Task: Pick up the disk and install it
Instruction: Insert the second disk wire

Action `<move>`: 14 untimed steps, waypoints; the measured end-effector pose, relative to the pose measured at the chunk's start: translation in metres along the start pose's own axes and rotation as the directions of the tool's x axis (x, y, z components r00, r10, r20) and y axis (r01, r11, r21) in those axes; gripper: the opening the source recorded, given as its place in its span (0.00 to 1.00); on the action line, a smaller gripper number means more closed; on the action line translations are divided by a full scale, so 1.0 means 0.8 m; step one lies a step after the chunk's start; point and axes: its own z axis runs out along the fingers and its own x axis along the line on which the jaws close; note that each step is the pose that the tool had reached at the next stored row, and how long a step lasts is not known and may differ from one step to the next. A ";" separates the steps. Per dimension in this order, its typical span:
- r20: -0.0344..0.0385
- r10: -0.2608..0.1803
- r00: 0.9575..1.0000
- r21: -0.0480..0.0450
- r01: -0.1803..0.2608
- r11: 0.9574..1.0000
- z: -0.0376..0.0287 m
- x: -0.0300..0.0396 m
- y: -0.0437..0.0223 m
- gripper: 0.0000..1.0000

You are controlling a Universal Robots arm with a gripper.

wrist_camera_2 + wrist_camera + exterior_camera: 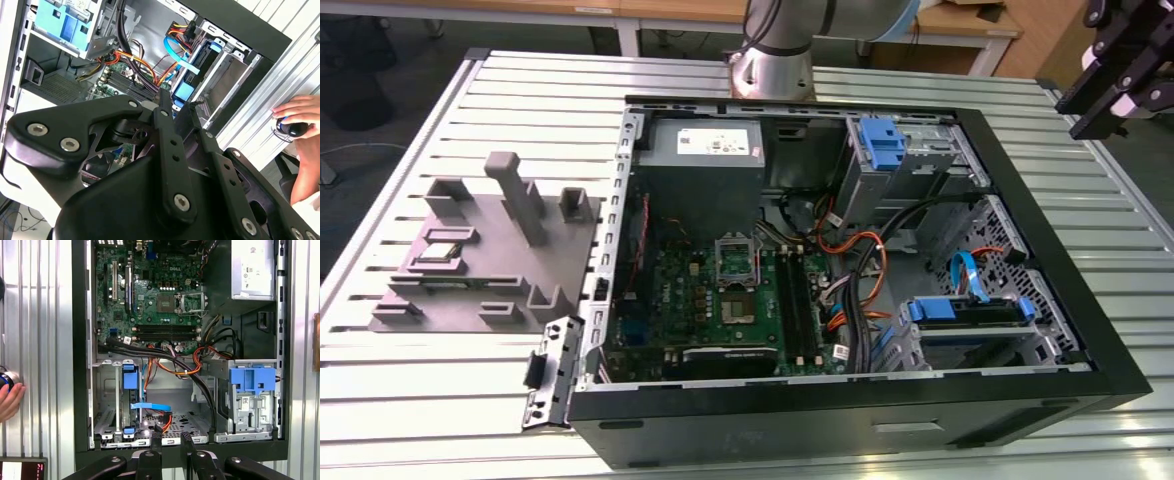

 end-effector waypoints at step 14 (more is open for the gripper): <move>0.000 0.000 1.000 0.000 0.000 1.000 0.0026 0.0003 0.0001 0.29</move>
